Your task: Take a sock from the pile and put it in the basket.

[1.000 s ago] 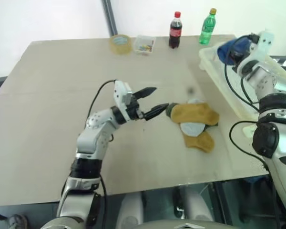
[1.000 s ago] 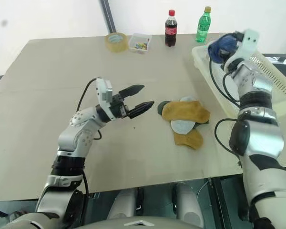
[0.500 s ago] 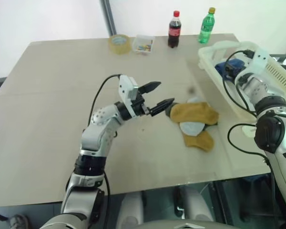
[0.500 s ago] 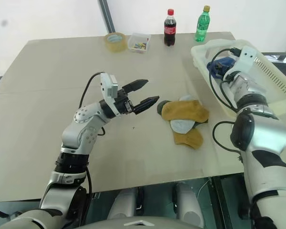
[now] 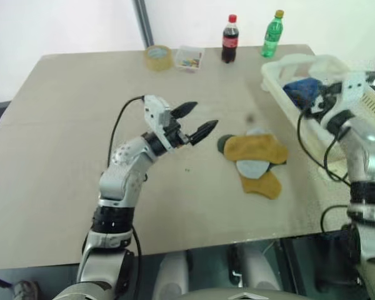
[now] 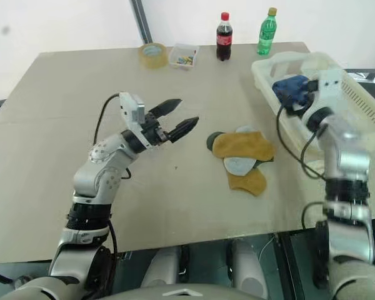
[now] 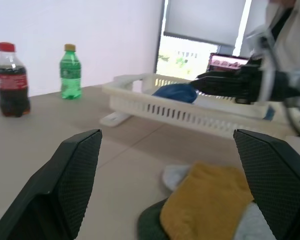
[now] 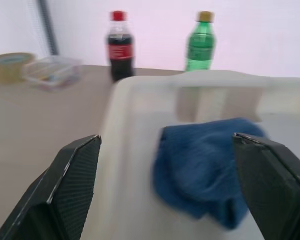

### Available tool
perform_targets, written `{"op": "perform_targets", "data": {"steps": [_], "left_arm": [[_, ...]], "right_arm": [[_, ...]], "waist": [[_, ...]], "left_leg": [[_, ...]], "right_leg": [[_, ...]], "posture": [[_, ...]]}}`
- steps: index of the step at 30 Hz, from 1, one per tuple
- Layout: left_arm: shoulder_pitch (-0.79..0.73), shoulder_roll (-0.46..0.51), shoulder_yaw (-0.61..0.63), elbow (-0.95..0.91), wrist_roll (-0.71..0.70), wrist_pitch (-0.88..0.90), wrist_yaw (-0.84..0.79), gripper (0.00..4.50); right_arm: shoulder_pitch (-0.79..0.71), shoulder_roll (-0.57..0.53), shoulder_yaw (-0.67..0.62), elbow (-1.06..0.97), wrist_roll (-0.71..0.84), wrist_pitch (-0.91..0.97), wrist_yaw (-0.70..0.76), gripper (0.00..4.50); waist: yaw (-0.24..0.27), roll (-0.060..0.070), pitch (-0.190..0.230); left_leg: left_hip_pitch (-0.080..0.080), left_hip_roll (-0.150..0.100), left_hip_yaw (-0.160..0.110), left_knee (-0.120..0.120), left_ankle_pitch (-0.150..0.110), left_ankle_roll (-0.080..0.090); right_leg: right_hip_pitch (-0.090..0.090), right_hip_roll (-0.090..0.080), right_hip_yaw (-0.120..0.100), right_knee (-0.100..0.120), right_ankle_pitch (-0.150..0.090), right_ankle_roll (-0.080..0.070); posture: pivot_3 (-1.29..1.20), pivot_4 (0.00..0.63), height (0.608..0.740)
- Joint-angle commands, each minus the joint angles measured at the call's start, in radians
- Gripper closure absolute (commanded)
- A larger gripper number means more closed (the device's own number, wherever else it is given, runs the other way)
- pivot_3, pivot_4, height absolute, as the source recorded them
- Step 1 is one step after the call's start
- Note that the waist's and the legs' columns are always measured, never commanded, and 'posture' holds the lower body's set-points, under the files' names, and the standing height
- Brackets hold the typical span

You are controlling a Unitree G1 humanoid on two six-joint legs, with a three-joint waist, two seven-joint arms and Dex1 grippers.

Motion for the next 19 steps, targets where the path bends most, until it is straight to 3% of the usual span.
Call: {"op": "perform_targets", "data": {"steps": [1, 7, 10, 15, 19], "left_arm": [[0.064, 0.078, 0.088, -0.05, 0.033, -0.033, 0.032, 0.0], [0.307, 0.235, 0.26, -0.124, -0.026, 0.002, -0.024, 0.0], [0.47, 0.304, 0.352, -0.179, -0.077, 0.048, -0.085, 0.0], [0.67, 0.374, 0.481, -0.24, -0.131, 0.087, -0.157, 0.0], [0.769, 0.39, 0.547, -0.262, -0.157, 0.105, -0.185, 0.0]], "right_arm": [[0.159, -0.074, 0.044, -0.316, 0.012, 0.063, 0.054, 0.21], [0.541, -0.16, -0.057, -0.513, 0.037, 0.084, 0.121, 0.21], [0.718, -0.176, -0.157, -0.558, 0.065, 0.052, 0.184, 0.21], [0.85, -0.208, -0.259, -0.578, 0.096, 0.03, 0.258, 0.21], [0.863, -0.23, -0.284, -0.562, 0.104, 0.025, 0.282, 0.21]], "waist": [[0.001, 0.0, 0.0], [0.005, -0.001, -0.001], [0.01, -0.009, -0.005], [0.01, -0.01, -0.004], [0.006, -0.01, -0.004]], "left_leg": [[0.001, 0.0, -0.001, 0.0, 0.0, 0.0], [0.003, 0.0, 0.0, 0.002, 0.0, 0.0], [0.004, 0.0, -0.001, 0.003, 0.0, 0.0], [0.004, 0.0, 0.0, 0.003, -0.003, -0.004], [0.008, 0.0, 0.001, 0.002, -0.003, -0.005]], "right_leg": [[0.001, 0.0, -0.001, 0.0, -0.001, 0.001], [0.003, -0.001, -0.001, 0.0, -0.003, -0.001], [0.005, -0.001, -0.002, -0.001, -0.004, -0.002], [0.004, -0.005, -0.001, -0.001, -0.004, -0.002], [0.005, -0.006, -0.002, -0.001, -0.004, -0.003]], "posture": [[0.0, 0.15, 0.74], [0.0, 0.15, 0.74], [0.0, 0.15, 0.74], [0.0, 0.15, 0.74], [0.0, 0.15, 0.74]]}}
